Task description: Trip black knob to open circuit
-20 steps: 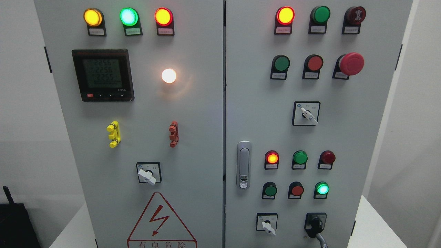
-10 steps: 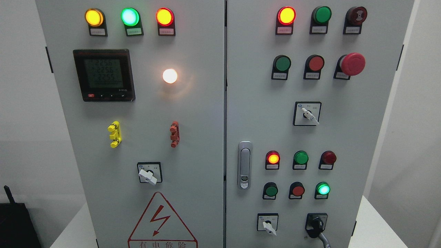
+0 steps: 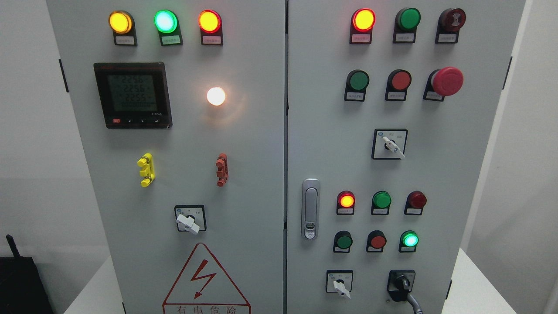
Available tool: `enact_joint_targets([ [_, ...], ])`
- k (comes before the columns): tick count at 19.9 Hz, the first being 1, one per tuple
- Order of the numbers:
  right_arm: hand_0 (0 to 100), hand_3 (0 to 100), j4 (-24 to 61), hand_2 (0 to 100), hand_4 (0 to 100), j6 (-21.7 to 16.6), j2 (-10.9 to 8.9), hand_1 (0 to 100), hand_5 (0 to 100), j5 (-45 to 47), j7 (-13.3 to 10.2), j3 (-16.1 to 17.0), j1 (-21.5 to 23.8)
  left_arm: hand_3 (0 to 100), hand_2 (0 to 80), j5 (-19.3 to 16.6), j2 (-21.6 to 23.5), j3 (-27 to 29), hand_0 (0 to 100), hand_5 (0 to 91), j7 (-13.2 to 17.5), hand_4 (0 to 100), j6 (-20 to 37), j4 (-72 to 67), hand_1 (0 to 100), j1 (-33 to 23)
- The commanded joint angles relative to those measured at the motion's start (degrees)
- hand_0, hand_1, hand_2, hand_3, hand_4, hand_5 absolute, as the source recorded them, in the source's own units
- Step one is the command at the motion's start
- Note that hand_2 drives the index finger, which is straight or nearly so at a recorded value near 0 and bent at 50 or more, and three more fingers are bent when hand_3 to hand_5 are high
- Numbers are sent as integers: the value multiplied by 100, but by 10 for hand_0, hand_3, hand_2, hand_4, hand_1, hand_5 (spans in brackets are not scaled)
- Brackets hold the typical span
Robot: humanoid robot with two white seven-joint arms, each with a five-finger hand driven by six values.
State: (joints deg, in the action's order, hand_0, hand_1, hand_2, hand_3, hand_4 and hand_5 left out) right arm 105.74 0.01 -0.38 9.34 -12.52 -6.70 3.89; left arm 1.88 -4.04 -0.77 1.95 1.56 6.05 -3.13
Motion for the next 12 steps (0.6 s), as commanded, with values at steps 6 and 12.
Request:
enact_joint_targets([
  [6,0,1000,122,48,1000,-80,-41,96,1000,33,4,90,-19,0,0,14,-9,7,120,0,-1,0,11,1,389,23],
  [12,0,1000,122,48,1000,-80,-85,96,1000,41,4,125,-19,0,0,14,-9,7,120,0,-1,0,11,1,389,23],
])
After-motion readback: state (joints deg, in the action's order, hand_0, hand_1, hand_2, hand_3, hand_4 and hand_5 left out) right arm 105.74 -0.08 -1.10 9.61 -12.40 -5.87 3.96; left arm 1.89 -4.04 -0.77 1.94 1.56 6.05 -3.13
